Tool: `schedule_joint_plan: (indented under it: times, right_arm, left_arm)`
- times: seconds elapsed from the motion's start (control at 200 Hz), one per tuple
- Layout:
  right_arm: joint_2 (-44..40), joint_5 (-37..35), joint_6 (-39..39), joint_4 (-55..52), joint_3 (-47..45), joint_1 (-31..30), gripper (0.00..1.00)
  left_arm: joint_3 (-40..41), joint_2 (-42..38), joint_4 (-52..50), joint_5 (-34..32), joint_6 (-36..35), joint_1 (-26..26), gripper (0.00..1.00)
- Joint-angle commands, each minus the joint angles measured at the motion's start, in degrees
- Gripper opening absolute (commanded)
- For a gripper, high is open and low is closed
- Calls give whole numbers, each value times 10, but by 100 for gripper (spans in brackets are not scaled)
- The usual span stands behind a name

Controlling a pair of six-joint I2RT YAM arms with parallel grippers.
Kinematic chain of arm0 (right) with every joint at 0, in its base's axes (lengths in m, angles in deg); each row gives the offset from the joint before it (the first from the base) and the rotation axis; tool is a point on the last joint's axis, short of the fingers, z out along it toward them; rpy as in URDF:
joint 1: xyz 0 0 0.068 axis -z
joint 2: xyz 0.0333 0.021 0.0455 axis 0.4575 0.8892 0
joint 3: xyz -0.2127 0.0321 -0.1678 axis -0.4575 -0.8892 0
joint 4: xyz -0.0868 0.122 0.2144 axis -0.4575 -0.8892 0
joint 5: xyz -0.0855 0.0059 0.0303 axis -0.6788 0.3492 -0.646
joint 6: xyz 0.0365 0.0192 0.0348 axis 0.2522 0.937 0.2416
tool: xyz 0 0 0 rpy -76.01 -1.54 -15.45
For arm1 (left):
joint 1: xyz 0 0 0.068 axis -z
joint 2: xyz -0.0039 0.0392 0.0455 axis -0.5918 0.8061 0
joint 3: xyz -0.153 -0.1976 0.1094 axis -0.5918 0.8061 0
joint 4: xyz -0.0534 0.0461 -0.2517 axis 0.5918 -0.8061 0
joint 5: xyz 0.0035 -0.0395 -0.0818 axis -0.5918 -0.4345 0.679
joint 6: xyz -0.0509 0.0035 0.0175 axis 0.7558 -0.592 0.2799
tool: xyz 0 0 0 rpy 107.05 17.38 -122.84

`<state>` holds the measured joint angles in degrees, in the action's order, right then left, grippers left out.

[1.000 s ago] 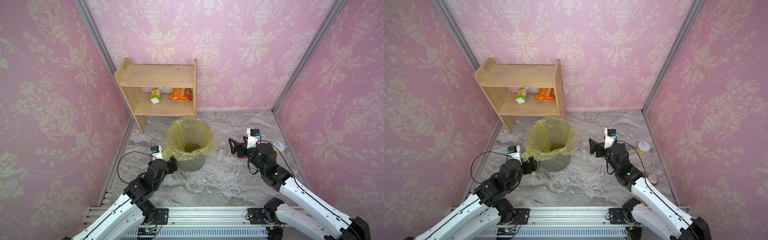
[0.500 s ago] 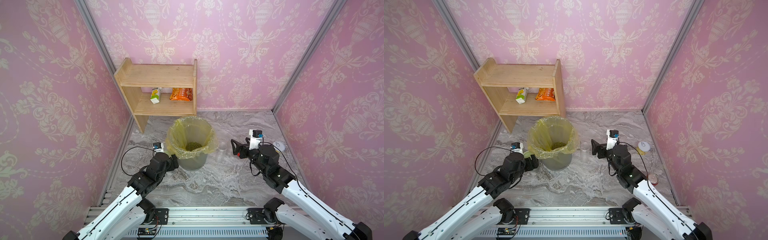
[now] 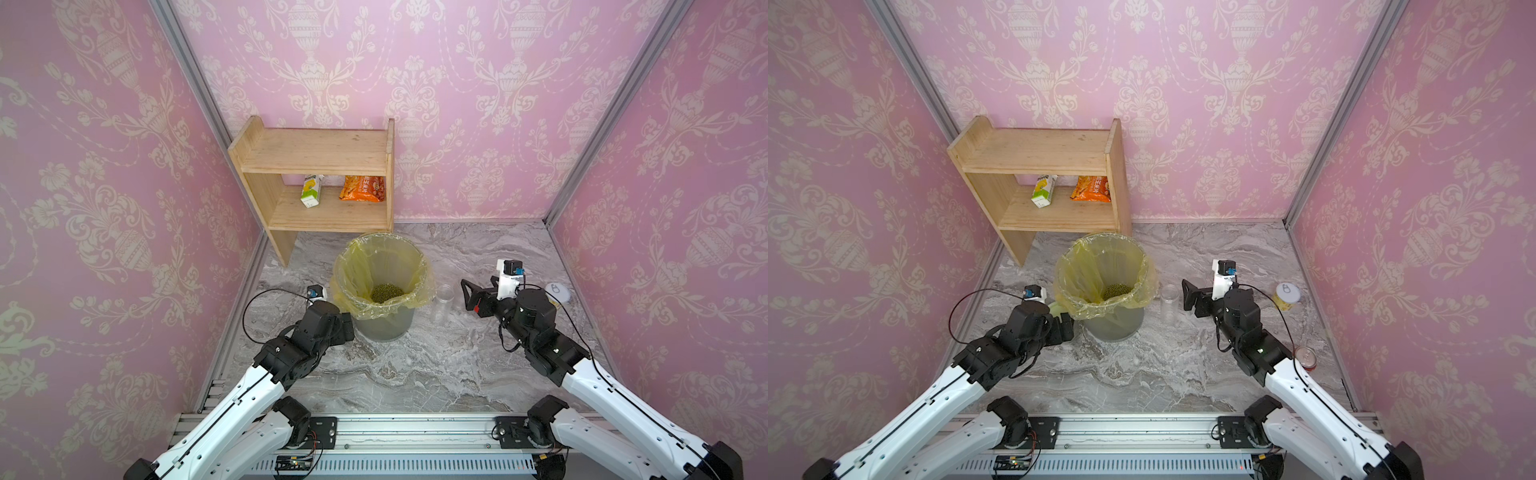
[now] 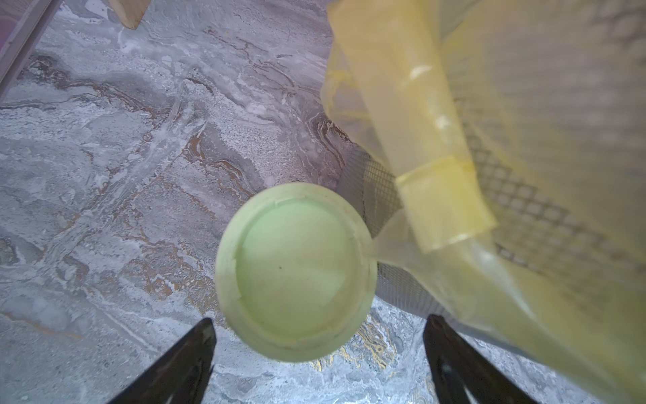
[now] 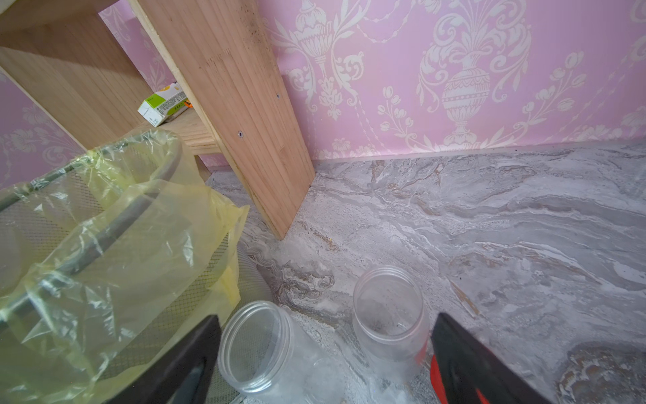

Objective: Empty moldy mung beans from jars
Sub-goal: Pick up the jar from the center of the board.

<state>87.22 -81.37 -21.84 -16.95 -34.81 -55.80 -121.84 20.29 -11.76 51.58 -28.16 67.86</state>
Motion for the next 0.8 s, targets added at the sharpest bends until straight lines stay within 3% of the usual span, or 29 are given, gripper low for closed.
schedule_joint_plan:
  times: [0.0,0.796]
  right_arm:
    - [-4,-7,6,1,-7,3,97]
    - [-16,-10,9,-16,-6,10,97]
  left_arm:
    - [-18,6,-27,-27,-22,-9,96]
    - [30,58,69,-22,-44,-27,93]
